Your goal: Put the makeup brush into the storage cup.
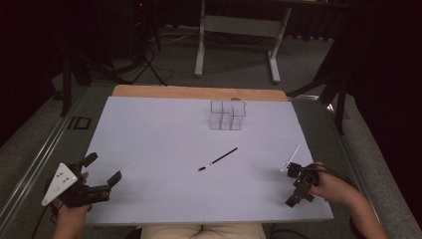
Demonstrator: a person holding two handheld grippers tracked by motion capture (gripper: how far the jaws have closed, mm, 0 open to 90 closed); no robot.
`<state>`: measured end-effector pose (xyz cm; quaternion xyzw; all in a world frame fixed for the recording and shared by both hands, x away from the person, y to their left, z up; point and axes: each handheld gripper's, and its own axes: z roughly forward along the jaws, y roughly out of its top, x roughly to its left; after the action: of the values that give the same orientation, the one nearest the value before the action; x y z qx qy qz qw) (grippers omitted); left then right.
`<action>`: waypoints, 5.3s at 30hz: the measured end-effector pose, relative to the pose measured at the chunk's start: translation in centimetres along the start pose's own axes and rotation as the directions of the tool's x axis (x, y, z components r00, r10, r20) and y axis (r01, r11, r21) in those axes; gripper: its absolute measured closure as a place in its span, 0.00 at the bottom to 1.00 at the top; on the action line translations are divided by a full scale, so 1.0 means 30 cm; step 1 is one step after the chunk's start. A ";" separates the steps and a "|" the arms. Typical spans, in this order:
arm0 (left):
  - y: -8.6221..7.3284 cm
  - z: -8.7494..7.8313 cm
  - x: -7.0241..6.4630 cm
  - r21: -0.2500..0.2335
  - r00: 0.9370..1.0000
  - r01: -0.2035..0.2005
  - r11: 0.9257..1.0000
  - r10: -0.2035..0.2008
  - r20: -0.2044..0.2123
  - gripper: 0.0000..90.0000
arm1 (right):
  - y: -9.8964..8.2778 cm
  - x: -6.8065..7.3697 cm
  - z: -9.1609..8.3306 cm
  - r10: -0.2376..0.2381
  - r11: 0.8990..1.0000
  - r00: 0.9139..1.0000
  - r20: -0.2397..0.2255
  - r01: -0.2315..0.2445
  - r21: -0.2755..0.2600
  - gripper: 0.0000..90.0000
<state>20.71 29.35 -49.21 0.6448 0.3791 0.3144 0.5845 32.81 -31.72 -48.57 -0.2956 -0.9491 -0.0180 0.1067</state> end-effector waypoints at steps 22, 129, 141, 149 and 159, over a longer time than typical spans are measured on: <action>-0.003 0.005 -0.002 0.017 1.000 -0.007 1.000 0.007 0.005 0.02 | 0.071 0.114 0.004 -0.358 0.924 0.932 -0.052 0.362 0.126 0.12; -0.051 -0.163 -0.035 0.098 0.990 -0.004 0.995 0.018 -0.142 0.02 | 0.833 0.115 0.072 -0.904 0.424 0.410 0.119 0.897 0.129 0.85; -0.049 -0.162 -0.037 0.098 0.990 -0.009 0.995 0.023 -0.141 0.02 | 0.832 0.121 0.058 -0.881 0.472 0.463 0.094 0.872 0.127 0.95; -0.045 -0.154 -0.039 0.093 0.990 -0.012 0.996 0.025 -0.136 0.02 | 0.820 0.129 0.006 -0.834 0.551 0.541 0.112 0.829 0.097 0.95; -0.035 -0.121 -0.040 0.082 0.995 -0.021 0.996 0.029 -0.098 0.02 | 0.784 0.139 -0.011 -0.769 0.638 0.625 0.137 0.765 0.089 0.95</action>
<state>16.87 30.23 -49.78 0.6562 0.4119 0.3376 0.5346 42.82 -10.02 -48.05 0.1370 -0.9901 -0.0270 0.0149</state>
